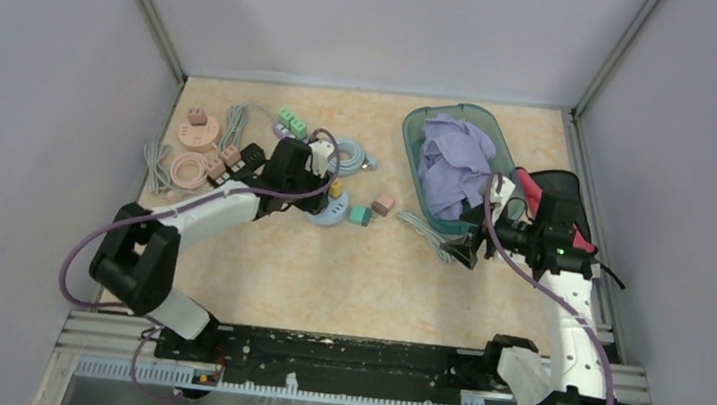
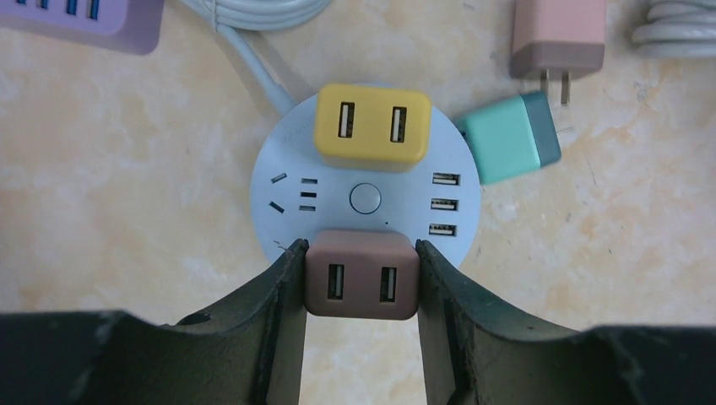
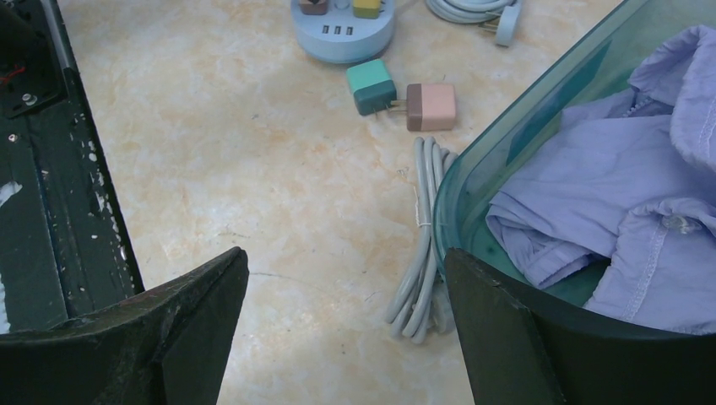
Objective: Pull the plug off the socket
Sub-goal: Move the socket to the center of the board.
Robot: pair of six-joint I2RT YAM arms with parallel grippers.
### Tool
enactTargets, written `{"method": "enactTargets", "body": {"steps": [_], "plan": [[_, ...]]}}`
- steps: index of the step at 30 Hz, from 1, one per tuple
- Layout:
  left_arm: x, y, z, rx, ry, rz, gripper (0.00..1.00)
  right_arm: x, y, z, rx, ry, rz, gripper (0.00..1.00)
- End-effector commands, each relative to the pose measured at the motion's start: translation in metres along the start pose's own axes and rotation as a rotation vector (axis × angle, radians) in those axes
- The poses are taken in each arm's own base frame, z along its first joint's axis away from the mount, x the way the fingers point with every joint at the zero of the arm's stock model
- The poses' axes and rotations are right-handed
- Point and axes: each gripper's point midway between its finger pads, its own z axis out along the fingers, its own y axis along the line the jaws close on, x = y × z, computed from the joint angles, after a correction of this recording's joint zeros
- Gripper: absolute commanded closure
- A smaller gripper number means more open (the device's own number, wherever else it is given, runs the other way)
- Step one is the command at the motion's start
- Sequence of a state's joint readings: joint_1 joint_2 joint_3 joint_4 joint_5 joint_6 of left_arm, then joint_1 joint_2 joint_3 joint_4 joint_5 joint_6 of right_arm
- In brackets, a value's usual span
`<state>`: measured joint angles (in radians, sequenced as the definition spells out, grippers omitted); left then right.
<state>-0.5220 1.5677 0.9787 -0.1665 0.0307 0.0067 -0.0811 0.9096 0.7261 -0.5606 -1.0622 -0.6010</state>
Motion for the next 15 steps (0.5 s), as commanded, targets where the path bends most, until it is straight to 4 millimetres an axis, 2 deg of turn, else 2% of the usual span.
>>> {"method": "enactTargets", "body": {"steps": [1,4,11,15], "plan": [[0.007,-0.014,-0.029,0.019,-0.06,-0.105,1.0,-0.008,0.003,0.001,-0.012,-0.028,-0.052,0.14],[0.027,-0.025,-0.043,0.022,-0.044,-0.139,1.0,-0.008,0.003,0.001,-0.015,-0.027,-0.051,0.14],[0.077,-0.074,-0.065,0.035,0.019,-0.158,1.0,-0.006,0.003,0.003,-0.017,-0.024,-0.047,0.14],[0.089,-0.097,-0.075,0.067,0.018,-0.198,0.99,-0.005,0.002,0.003,-0.018,-0.022,-0.044,0.14]]}}
